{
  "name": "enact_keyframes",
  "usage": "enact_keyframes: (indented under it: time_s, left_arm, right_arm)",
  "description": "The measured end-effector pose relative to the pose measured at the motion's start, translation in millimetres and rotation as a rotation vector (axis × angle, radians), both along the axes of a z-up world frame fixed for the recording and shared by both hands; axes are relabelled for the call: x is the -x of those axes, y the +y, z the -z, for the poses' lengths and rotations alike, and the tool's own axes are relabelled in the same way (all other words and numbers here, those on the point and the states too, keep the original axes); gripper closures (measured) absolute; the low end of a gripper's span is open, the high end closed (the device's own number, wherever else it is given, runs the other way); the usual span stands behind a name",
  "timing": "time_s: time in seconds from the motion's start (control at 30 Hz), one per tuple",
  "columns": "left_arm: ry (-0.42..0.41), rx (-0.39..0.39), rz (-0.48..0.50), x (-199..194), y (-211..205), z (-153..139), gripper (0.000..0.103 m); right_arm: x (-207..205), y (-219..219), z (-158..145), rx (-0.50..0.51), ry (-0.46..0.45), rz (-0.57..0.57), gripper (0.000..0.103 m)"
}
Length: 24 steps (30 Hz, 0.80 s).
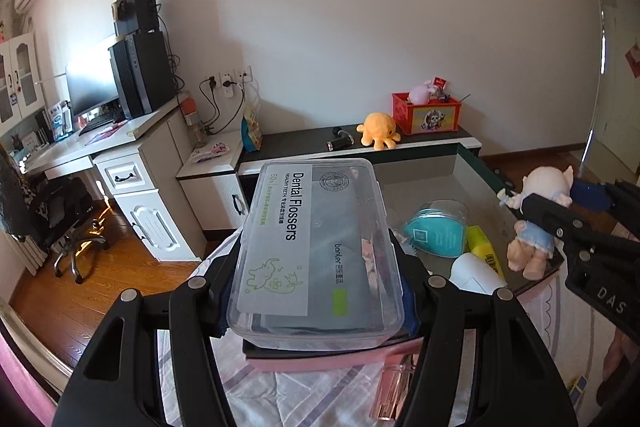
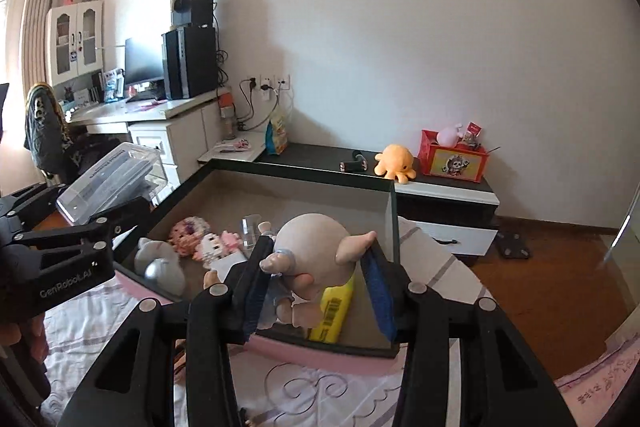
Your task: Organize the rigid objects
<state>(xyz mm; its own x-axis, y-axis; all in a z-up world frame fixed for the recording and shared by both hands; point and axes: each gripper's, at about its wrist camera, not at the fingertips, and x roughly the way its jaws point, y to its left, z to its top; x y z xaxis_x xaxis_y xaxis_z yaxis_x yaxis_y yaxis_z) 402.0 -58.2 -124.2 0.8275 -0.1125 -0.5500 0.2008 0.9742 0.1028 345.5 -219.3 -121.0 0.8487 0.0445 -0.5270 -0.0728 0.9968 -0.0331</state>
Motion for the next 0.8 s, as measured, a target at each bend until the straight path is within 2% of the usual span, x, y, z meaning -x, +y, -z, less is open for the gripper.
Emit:
enact_keyframes:
  time_s: [0.13,0.27,0.33,0.37,0.47,0.53,0.63,0.7,0.8]
  left_arm:
    - [0.069,-0.012,-0.003,-27,-7,20,0.041]
    - [0.101,-0.032,-0.001,-37,-12,33,0.040]
    - [0.100,-0.035,-0.001,-35,-13,35,0.031]
    - [0.087,-0.038,-0.006,-32,-13,33,0.030]
    - [0.018,-0.034,-0.031,-14,-10,18,0.012]
    - [-0.027,-0.023,-0.042,3,-5,6,0.006]
    - [-0.101,-0.003,-0.076,35,4,-15,0.000]
    - [-0.149,0.009,-0.092,60,11,-30,0.000]
    - [-0.195,0.039,-0.103,99,23,-48,0.000]
  right_arm:
    - [-31,0,16,0.042,0.046,0.013,0.057]
    - [-43,0,33,0.076,0.065,0.026,0.056]
    - [-42,-4,35,0.060,0.060,0.038,0.054]
    - [-38,-6,32,0.048,0.051,0.039,0.053]
    - [-22,-11,18,0.026,0.008,0.040,0.046]
    - [-10,-10,5,0.022,-0.024,0.049,0.018]
    - [20,-7,-17,0.005,-0.091,0.038,0.018]
    - [39,-4,-30,-0.008,-0.115,0.041,0.018]
    - [72,2,-46,-0.024,-0.159,0.035,0.010]
